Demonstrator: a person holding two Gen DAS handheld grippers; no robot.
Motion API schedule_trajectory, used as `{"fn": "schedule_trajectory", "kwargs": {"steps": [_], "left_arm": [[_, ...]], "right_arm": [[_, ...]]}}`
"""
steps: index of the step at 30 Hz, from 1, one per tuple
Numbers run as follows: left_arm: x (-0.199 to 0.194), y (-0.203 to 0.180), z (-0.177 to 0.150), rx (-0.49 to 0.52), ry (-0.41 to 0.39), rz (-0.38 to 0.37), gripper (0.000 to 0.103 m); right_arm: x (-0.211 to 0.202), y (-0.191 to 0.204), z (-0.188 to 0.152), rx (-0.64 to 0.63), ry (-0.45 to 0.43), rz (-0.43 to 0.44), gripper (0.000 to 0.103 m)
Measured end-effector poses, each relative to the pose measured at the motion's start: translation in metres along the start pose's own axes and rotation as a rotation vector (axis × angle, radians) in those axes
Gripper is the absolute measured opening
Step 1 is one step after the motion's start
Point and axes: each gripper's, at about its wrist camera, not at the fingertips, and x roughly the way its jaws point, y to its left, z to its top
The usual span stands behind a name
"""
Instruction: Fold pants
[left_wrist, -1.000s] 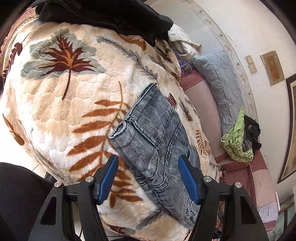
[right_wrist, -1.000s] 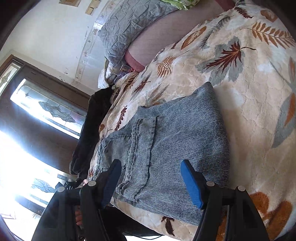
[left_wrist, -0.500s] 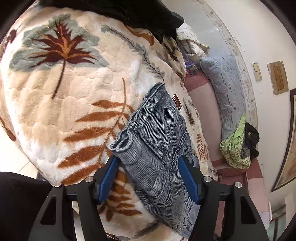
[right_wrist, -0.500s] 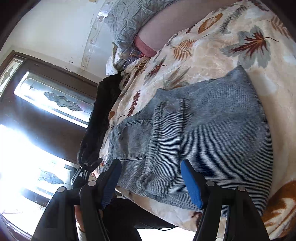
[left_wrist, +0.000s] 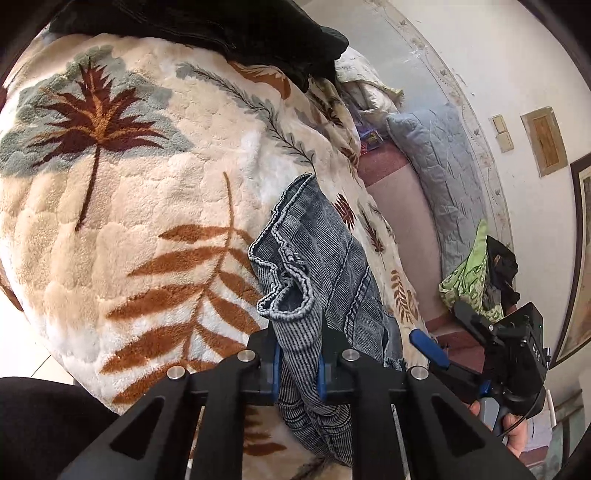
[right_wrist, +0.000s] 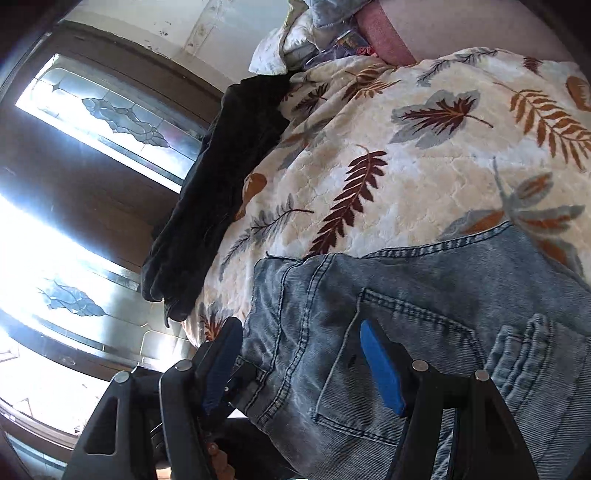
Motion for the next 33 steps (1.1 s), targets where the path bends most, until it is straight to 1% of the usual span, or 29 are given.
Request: {"fn": "schedule_trajectory", "kwargs": {"steps": [2,4,5,6,7,8,10,13,15,16,17,18,19,21,23,24,25,26,28,29,30,31,33], "left_arm": [[-0.005,-0.012,-0.001,0.069,-0.028,0.010,0.013],[-0.012,-0.026,-0.005,0.148,-0.067,0.023,0.013],[-0.013,-0.033,-0.007,0.184,-0.084,0.032,0.013],[-0.014,-0.038,-0.009,0.216,-0.098,0.042,0.013],[-0.014,-0.042,-0.011,0.243,-0.104,0.053,0.013],[-0.013,-0.043,-0.012,0.251,-0.108,0.066,0.013],[-0.013,-0.038,-0.011,0.239,-0.105,0.075,0.013],[-0.012,-0.028,-0.010,0.201,-0.093,0.082,0.013],[-0.011,-0.027,-0.011,0.201,-0.092,0.087,0.013],[-0.012,-0.027,-0.012,0.205,-0.095,0.087,0.013],[-0.012,-0.028,-0.012,0.213,-0.098,0.089,0.013],[-0.013,-0.029,-0.013,0.221,-0.102,0.092,0.013],[-0.014,-0.030,-0.014,0.225,-0.105,0.094,0.013],[-0.015,-0.028,-0.013,0.219,-0.106,0.095,0.013],[-0.015,-0.024,-0.013,0.205,-0.100,0.095,0.013],[-0.014,-0.024,-0.013,0.202,-0.098,0.098,0.013],[-0.013,-0.024,-0.013,0.200,-0.098,0.099,0.013],[-0.013,-0.025,-0.013,0.200,-0.100,0.097,0.013],[-0.014,-0.026,-0.014,0.205,-0.105,0.100,0.013],[-0.014,-0.027,-0.014,0.208,-0.105,0.102,0.013],[-0.014,-0.027,-0.014,0.212,-0.107,0.105,0.013],[-0.015,-0.028,-0.015,0.215,-0.109,0.108,0.013],[-0.015,-0.028,-0.016,0.220,-0.112,0.113,0.013]], "right_arm": [[0.006,-0.003,-0.013,0.019,0.031,0.012,0.070],[0.007,-0.013,-0.028,0.073,0.033,0.037,0.070],[0.011,-0.021,-0.034,0.115,0.043,0.017,0.070],[0.021,-0.033,-0.039,0.164,0.077,-0.028,0.070],[0.031,-0.045,-0.042,0.222,0.116,-0.039,0.070],[0.031,-0.051,-0.042,0.261,0.103,-0.013,0.070],[0.023,-0.052,-0.035,0.330,0.110,0.011,0.070],[0.009,-0.040,-0.020,0.298,0.046,0.039,0.070],[0.017,-0.040,-0.008,0.324,0.043,0.093,0.071],[0.025,-0.041,-0.001,0.318,0.048,0.106,0.071],[0.033,-0.044,0.006,0.303,0.039,0.048,0.071],[0.040,-0.055,0.008,0.336,0.025,-0.041,0.071],[0.048,-0.066,0.007,0.386,0.028,-0.042,0.071],[0.046,-0.073,0.010,0.422,0.028,0.009,0.071],[0.032,-0.065,0.013,0.370,0.027,0.046,0.071],[0.023,-0.061,0.014,0.346,0.017,0.026,0.071],[0.014,-0.061,0.013,0.343,0.006,-0.012,0.071],[0.009,-0.065,0.011,0.358,0.000,-0.045,0.072],[0.012,-0.081,0.006,0.416,0.020,-0.120,0.072],[0.020,-0.090,0.004,0.439,0.035,-0.109,0.072],[0.021,-0.094,0.005,0.443,0.032,-0.104,0.073],[0.020,-0.093,0.007,0.456,0.029,-0.091,0.076],[0.014,-0.086,0.011,0.461,0.040,-0.085,0.077]]}}
